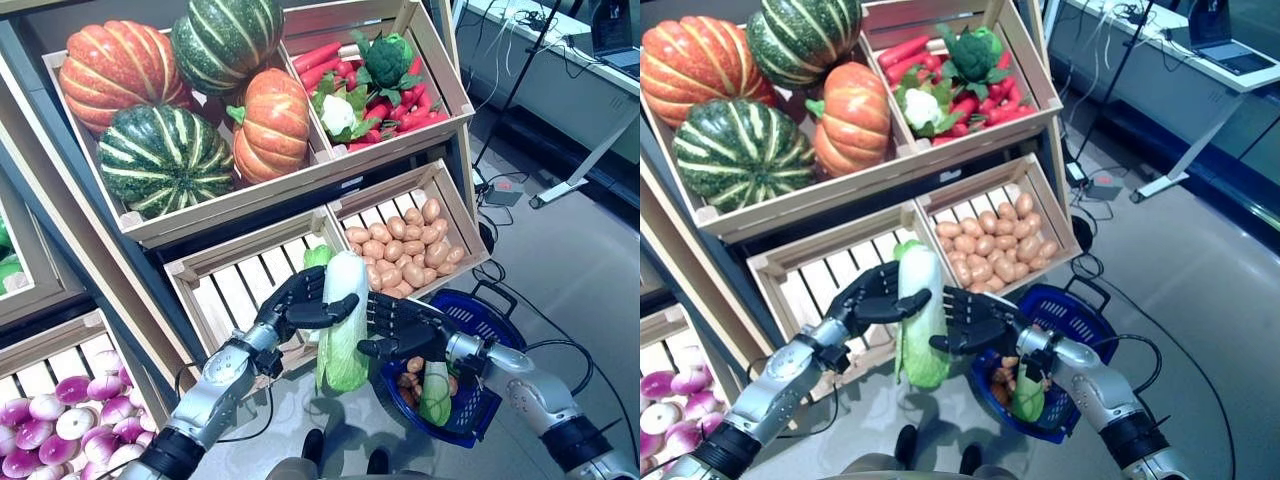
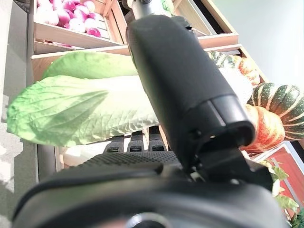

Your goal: Put vegetables into the basket

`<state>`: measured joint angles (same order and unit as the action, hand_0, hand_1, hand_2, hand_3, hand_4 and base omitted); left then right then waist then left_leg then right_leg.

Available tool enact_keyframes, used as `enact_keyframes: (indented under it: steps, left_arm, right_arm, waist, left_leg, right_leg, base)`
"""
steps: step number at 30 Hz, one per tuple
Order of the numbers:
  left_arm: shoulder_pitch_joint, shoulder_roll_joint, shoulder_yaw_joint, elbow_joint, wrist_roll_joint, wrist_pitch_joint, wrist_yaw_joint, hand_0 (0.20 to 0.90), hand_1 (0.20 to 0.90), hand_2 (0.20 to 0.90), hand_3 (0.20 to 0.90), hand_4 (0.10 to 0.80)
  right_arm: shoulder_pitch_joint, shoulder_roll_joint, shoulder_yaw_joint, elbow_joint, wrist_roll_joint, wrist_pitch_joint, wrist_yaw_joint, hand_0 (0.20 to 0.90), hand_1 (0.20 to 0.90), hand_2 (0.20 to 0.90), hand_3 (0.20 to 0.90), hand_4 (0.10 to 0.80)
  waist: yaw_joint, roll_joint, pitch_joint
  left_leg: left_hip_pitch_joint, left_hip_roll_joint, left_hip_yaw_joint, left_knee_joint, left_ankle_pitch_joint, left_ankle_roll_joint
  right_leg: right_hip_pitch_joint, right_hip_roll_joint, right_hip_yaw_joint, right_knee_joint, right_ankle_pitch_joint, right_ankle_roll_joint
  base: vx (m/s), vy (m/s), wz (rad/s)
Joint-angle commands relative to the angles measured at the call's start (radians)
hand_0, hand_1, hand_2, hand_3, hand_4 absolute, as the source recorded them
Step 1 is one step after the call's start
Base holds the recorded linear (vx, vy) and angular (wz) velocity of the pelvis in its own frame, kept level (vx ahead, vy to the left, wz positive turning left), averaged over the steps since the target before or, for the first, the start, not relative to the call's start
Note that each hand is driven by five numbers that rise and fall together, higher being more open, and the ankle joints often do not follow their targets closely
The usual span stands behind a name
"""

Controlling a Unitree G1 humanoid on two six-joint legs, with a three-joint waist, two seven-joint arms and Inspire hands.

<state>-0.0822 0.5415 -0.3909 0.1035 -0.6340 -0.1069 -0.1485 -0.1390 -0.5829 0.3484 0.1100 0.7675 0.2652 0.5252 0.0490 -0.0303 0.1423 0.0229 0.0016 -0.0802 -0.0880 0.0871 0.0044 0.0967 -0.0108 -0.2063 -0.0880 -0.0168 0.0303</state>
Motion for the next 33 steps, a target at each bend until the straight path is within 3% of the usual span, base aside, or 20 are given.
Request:
enact_keyframes:
  steps: [1,6,19,33]
  left_arm:
    - [-0.116,-0.035,0.01,-0.134,-0.08,-0.163,0.003,0.3,0.3,0.3,0.3,0.4]
    - [-0.11,-0.042,0.026,-0.16,-0.106,-0.206,0.008,0.3,0.3,0.3,0.3,0.4]
    - [-0.097,-0.07,0.056,-0.223,-0.151,-0.3,-0.014,0.3,0.3,0.3,0.3,0.4]
    - [-0.098,-0.117,0.043,-0.253,-0.259,-0.247,-0.056,0.3,0.3,0.3,0.3,0.4]
  right_arm:
    - [-0.023,-0.001,0.085,-0.093,0.128,0.0,0.089,0.9,0.9,0.9,0.9,0.8]
    - [-0.003,0.008,0.081,-0.065,0.119,0.059,0.088,0.9,0.9,0.9,0.9,0.8]
    - [0.044,0.055,0.057,0.001,0.132,0.105,-0.017,0.9,0.9,0.9,0.9,0.8]
    - [0.036,0.073,0.079,0.024,0.116,0.161,-0.001,0.9,0.9,0.9,0.9,0.8]
  waist:
    - [0.009,-0.032,-0.129]
    - [0.007,-0.031,-0.137]
    - [0.001,-0.03,-0.142]
    - [-0.001,-0.034,-0.143]
  left_leg:
    - [0.0,-0.002,0.007,0.001,-0.043,-0.008]
    - [0.002,-0.002,0.009,0.001,-0.045,-0.006]
    - [0.001,-0.002,0.016,0.001,-0.05,-0.004]
    - [0.002,0.001,0.018,0.001,-0.052,-0.004]
  right_leg:
    - [-0.027,-0.091,0.025,0.001,0.085,0.058]
    - [-0.028,-0.095,0.031,0.001,0.088,0.061]
    - [-0.036,-0.095,0.047,0.001,0.091,0.06]
    - [-0.038,-0.094,0.058,0.001,0.093,0.061]
  base:
    - [0.0,0.0,0.0]
    - [0.0,0.0,0.0]
    - [0.0,0.0,0.0]
    - [0.0,0.0,0.0]
